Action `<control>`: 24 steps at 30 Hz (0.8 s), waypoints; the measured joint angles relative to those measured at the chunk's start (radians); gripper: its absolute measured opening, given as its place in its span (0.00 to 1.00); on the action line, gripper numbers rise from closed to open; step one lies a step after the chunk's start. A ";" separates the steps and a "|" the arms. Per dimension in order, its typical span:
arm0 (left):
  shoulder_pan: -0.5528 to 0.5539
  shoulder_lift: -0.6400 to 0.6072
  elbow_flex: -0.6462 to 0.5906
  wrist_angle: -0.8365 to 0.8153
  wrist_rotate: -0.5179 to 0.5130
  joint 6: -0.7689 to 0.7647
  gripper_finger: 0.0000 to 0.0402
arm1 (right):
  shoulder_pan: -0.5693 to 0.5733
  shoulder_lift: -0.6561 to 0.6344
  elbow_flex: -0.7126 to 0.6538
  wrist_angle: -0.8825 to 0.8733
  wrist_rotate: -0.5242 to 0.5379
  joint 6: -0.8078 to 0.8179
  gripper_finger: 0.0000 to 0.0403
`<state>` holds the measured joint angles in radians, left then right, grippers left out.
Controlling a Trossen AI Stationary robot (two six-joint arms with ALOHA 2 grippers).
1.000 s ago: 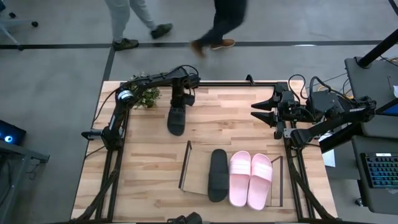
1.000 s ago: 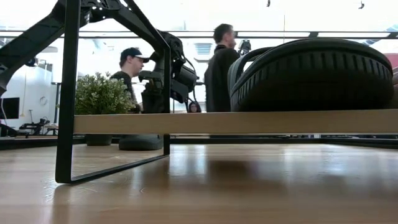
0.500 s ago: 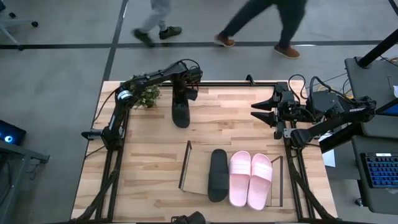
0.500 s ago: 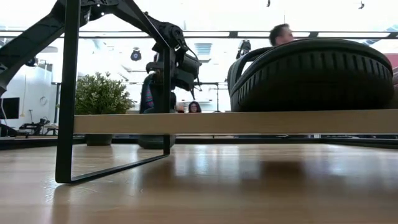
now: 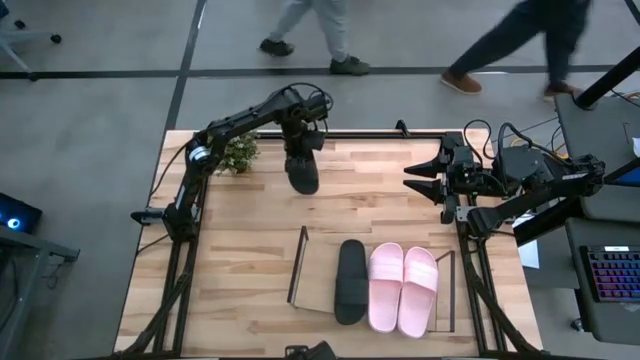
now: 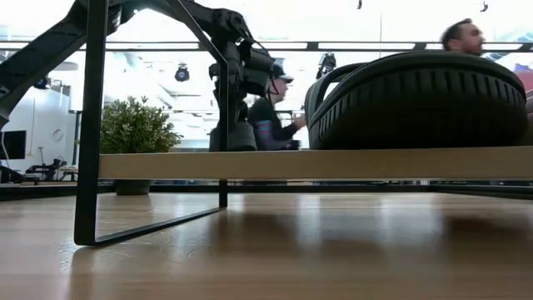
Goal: Pick and place slides into the shelf
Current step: Put the black slide on the shelf
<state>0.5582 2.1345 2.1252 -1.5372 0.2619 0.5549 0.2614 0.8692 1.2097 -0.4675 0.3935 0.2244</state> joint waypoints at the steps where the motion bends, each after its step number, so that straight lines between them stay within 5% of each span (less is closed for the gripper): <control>1: -0.003 0.000 0.007 0.000 0.000 0.000 0.00 | 0.000 0.000 0.000 0.000 0.000 0.000 0.34; 15: -0.032 0.000 0.065 0.010 0.047 -0.013 0.00 | 0.000 0.000 0.000 0.000 0.000 0.000 0.34; 24: -0.038 0.000 0.137 0.050 0.173 -0.032 0.00 | 0.000 0.000 0.000 0.000 0.000 0.001 0.34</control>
<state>0.5206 2.1345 2.2621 -1.4874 0.4347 0.5225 0.2612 0.8691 1.2098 -0.4673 0.3931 0.2258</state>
